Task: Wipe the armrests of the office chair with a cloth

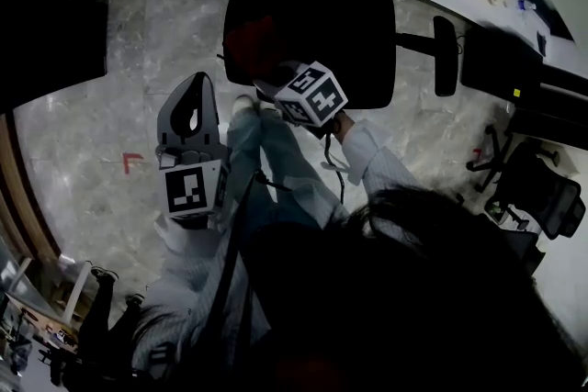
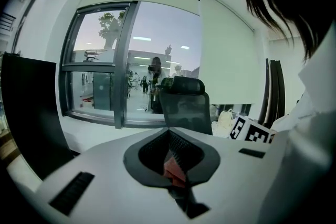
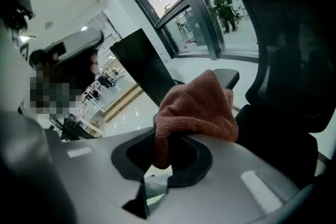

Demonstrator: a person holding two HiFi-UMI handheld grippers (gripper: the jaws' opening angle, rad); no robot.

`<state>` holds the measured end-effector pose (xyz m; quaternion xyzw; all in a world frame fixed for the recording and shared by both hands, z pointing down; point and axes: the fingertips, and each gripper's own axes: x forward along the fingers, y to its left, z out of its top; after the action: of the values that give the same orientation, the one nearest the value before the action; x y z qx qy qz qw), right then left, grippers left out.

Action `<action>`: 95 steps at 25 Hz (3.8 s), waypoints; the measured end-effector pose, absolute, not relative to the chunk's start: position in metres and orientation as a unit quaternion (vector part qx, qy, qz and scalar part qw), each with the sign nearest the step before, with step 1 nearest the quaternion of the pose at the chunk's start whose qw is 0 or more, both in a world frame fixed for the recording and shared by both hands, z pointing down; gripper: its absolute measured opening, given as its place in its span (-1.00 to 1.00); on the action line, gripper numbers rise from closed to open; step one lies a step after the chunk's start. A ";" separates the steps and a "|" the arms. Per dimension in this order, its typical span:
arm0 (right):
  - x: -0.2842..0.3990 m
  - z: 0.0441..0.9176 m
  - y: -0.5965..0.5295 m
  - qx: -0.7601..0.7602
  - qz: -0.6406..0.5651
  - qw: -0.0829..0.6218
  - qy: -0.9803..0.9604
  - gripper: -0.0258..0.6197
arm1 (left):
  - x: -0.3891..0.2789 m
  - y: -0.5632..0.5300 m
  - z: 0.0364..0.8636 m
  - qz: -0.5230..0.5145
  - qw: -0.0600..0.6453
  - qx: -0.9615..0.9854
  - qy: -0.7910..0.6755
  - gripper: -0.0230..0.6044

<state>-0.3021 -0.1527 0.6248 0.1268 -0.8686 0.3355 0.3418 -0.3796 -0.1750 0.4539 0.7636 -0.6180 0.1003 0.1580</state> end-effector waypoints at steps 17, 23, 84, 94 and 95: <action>-0.323 0.656 -0.344 0.277 0.243 0.386 -0.846 -0.82 | -0.409 -0.144 0.466 0.119 0.178 0.737 -0.641 -0.91; -0.341 0.647 -0.282 0.217 0.267 0.389 -0.855 -0.82 | -0.413 -0.135 0.465 0.114 0.179 0.737 -0.641 -0.91; -0.286 0.527 -0.130 0.209 0.267 0.238 -0.910 -0.82 | -0.380 -0.132 0.412 0.105 0.113 0.799 -0.582 -0.91; -0.239 0.262 -0.114 0.210 0.147 0.059 -0.965 -0.82 | -0.334 -0.108 0.286 0.077 0.016 0.846 -0.527 -0.91; -0.234 0.247 -0.114 0.216 0.150 0.040 -0.964 -0.82 | -0.328 -0.106 0.276 0.074 0.005 0.850 -0.522 -0.91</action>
<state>-0.2337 -0.1135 0.2472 0.2162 -0.9639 0.1503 0.0401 -0.3284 -0.1063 0.2763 0.8499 -0.5217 0.0735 0.0053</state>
